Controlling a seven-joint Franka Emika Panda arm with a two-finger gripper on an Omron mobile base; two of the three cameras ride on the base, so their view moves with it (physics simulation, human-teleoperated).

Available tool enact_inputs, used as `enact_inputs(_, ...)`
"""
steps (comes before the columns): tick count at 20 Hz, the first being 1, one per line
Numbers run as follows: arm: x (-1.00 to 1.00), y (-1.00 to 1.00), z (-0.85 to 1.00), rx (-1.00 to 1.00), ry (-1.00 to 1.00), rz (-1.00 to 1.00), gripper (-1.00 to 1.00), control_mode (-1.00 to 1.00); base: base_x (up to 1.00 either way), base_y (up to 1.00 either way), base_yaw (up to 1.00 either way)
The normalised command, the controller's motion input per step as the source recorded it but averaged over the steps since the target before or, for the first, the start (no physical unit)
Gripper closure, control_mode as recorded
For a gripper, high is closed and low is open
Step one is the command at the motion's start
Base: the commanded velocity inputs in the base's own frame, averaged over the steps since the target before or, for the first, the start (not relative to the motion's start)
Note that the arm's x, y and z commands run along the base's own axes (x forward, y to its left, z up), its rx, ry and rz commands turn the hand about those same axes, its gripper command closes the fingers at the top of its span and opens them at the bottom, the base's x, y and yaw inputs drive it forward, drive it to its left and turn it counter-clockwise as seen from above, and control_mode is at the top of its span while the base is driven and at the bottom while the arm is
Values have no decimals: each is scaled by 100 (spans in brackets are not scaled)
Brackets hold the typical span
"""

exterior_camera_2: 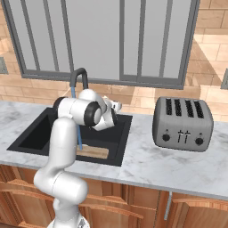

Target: Turn on the sink faucet with hot water and rinse the cutting board for ten seconds, then turn off the faucet. Push the cutting board to reach the water if necessary.

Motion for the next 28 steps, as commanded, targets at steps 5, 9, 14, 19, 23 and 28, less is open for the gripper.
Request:
enact_inputs(5,0,0,18,0,0,0,-100,-100,0,0,0)
enact_inputs(9,0,-4,13,0,0,0,-100,-100,0,0,0)
enact_inputs(14,-3,-18,5,0,-2,0,-100,-100,0,0,0)
enact_inputs(19,0,-25,2,0,-1,0,-100,-100,0,0,0)
enact_inputs(23,-4,-27,0,0,0,1,-100,-100,0,0,0)
enact_inputs(28,-5,-15,0,0,0,1,-100,-100,0,0,0)
